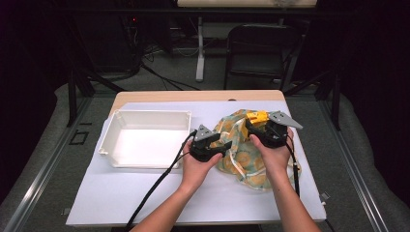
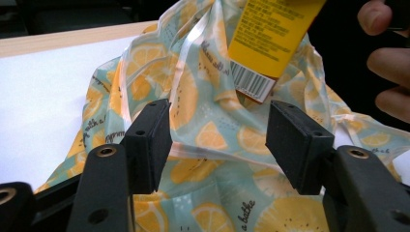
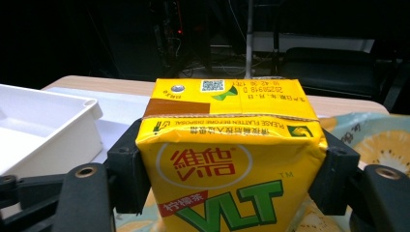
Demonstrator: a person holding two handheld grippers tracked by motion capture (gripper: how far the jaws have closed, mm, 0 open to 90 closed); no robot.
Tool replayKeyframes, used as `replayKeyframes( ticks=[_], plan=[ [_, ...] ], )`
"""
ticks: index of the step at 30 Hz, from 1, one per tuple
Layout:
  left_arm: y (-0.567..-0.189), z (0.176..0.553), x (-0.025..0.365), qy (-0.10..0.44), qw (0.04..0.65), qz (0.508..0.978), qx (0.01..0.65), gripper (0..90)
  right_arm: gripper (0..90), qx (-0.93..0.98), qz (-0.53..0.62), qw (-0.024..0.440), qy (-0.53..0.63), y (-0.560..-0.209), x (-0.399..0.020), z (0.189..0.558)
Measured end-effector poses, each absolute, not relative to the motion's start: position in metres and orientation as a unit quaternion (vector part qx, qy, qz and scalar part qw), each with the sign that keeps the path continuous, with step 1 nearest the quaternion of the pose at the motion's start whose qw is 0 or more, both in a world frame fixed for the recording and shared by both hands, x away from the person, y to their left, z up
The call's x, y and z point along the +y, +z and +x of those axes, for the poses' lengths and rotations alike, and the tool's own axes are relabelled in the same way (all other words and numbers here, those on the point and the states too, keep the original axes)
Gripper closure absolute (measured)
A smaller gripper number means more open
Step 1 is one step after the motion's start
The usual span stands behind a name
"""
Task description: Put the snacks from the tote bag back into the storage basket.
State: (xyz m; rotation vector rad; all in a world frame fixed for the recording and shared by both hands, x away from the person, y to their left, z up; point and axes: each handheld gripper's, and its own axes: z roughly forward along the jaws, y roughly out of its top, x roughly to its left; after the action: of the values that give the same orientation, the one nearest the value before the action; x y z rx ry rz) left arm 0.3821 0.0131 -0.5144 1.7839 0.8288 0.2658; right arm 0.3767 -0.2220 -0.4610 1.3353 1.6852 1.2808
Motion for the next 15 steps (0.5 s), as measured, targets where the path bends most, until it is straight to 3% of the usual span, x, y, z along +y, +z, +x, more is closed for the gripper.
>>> replayKeyframes(
  ticks=[8, 15],
  plan=[
    [-0.499, 0.372, 0.019, 0.083, 0.589, 0.733, 0.331, 38.3, 29.6, 0.643, 0.502, 0.303, 0.492, -0.454, -0.224, 0.364],
    [-0.500, 0.360, 0.010, 0.116, 0.564, 0.758, 0.307, 35.0, 29.6, 0.640, 0.501, 0.296, 0.501, -0.449, -0.225, 0.352]
  ],
)
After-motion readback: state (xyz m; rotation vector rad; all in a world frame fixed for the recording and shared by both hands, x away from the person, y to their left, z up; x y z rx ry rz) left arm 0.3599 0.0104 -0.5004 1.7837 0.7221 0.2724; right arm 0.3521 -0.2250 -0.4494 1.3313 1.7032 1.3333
